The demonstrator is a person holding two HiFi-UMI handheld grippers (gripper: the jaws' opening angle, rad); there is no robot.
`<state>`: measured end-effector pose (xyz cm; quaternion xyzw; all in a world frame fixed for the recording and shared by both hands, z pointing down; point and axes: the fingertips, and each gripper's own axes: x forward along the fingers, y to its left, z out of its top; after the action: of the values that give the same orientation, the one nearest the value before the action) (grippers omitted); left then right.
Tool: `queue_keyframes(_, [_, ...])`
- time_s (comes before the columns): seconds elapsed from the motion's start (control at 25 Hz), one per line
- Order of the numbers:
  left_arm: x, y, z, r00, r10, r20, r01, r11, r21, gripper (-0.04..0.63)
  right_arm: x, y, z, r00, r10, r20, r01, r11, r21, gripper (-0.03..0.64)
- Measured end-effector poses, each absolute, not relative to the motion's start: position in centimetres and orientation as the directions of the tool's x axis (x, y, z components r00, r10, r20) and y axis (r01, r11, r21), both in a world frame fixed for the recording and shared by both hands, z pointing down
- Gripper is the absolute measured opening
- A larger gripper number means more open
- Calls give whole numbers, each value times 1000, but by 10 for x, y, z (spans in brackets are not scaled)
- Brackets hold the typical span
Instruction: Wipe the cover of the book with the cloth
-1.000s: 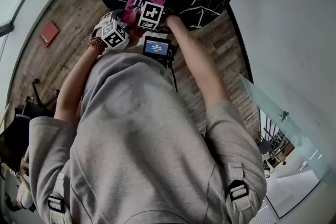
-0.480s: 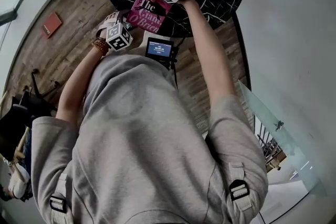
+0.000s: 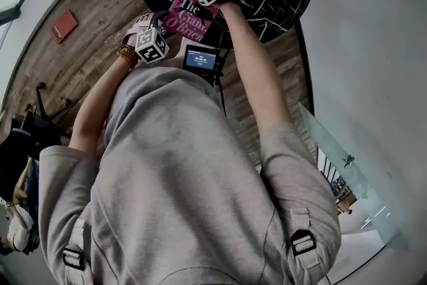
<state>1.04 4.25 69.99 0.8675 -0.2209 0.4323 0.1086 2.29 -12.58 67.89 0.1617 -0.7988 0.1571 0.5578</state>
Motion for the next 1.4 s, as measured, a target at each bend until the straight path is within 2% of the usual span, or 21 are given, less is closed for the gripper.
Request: queue_keyframes(1.4, [11,43,700,529,-294,796,-486,-874,1,359,1,-22,683,-324,67,944,-324,929,-177,94])
